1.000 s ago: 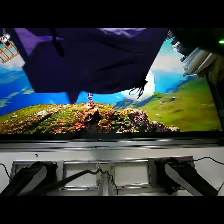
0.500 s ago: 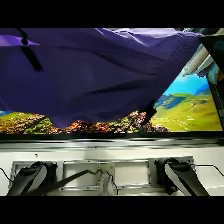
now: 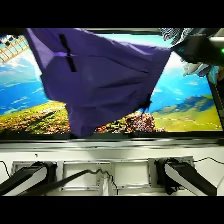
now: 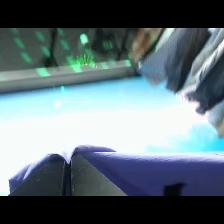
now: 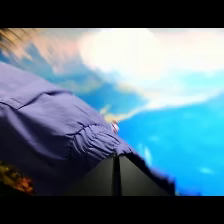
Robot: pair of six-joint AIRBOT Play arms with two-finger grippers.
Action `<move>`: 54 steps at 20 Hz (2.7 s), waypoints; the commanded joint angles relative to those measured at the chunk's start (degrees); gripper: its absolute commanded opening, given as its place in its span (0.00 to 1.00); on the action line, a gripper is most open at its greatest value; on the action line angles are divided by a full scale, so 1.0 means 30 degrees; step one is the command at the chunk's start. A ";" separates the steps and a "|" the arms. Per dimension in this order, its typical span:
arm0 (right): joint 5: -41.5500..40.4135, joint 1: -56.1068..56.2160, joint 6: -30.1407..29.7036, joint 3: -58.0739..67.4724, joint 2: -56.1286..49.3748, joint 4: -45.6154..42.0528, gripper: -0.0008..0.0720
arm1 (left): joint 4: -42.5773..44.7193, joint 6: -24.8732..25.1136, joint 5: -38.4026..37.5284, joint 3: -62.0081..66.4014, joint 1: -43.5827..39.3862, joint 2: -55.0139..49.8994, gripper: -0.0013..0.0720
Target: Fold the clothes and pants, and hang the long-sleeved shirts on hangers.
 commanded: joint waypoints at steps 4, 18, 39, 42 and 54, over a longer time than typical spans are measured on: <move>-0.1282 0.0510 -0.1020 0.0022 -0.3155 -0.0328 0.03 | -0.0780 0.0015 -0.0495 0.0022 -0.0051 -0.1938 0.02; 0.1654 0.0510 0.0284 0.0029 0.5362 0.3745 0.04 | -0.0415 0.1770 -0.0525 0.0029 -0.0044 0.8488 0.02; -0.1217 0.0474 0.3555 0.0022 -1.1599 -0.2222 0.03 | -0.1843 0.2659 -0.0335 0.0029 -0.2900 -0.7919 0.02; -0.3206 0.0466 0.2011 0.0022 -1.2721 -0.0758 0.03 | -0.1311 0.2652 -0.0051 0.0029 -0.2681 -0.7839 0.02; 0.6120 -0.0627 -0.3337 -0.0029 -1.0265 -0.3942 0.03 | 0.2025 0.0845 -0.6054 -0.4568 -0.1435 -0.1960 0.02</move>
